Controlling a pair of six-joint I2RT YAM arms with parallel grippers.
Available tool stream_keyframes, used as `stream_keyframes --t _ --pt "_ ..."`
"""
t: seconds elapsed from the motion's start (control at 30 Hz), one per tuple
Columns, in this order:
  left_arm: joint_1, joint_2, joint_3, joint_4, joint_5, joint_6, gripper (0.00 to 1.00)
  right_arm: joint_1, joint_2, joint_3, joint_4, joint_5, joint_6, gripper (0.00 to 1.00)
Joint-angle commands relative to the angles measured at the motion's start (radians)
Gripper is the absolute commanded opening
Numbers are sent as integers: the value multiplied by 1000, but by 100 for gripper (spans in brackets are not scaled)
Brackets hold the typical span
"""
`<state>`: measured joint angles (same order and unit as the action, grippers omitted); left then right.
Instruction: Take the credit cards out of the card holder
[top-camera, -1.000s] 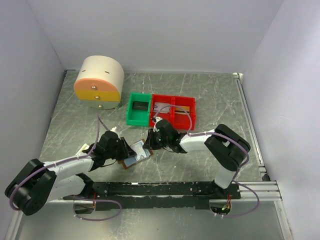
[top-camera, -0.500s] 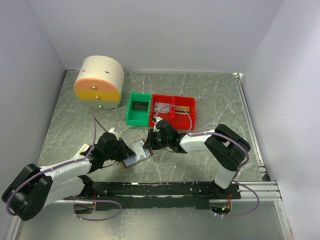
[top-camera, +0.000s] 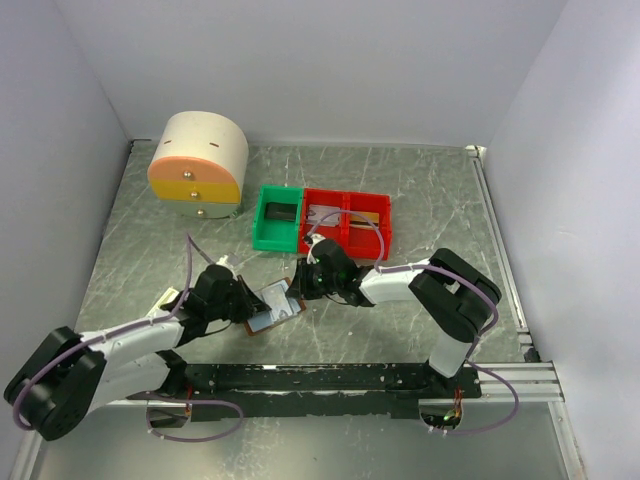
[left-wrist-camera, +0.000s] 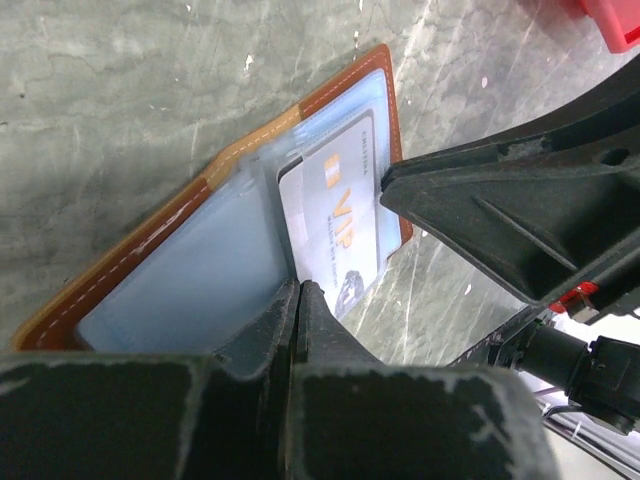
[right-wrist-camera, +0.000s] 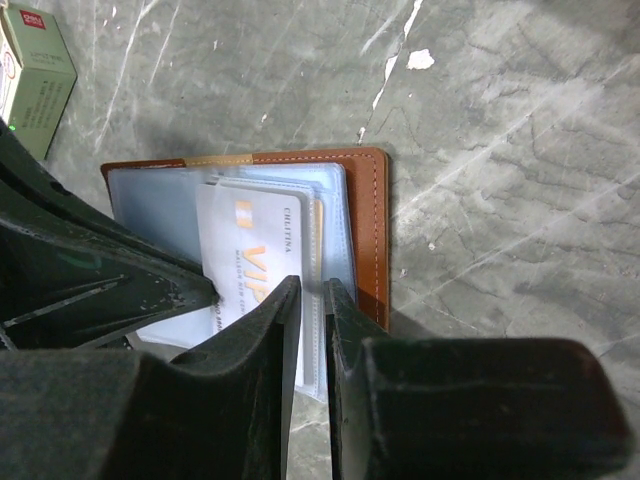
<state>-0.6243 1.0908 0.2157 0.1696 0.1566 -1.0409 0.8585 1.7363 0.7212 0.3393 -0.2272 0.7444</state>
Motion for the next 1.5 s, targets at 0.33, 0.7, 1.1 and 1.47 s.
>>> stream_keyframes --t 0.33,0.7,1.1,1.47 --pt "-6 -171 -27 -233 -75 30 7 -3 -8 -25 -61 14 -18 16" --pt "-6 -142 46 -291 -91 83 7 32 -135 -3 -37 -21 -62 20" --pt "-6 -142 52 -255 -63 81 21 39 82 61 -43 -81 -41 20" --pt "-6 -115 -28 -46 -37 -45 36 23 76 36 -27 -130 -42 20"
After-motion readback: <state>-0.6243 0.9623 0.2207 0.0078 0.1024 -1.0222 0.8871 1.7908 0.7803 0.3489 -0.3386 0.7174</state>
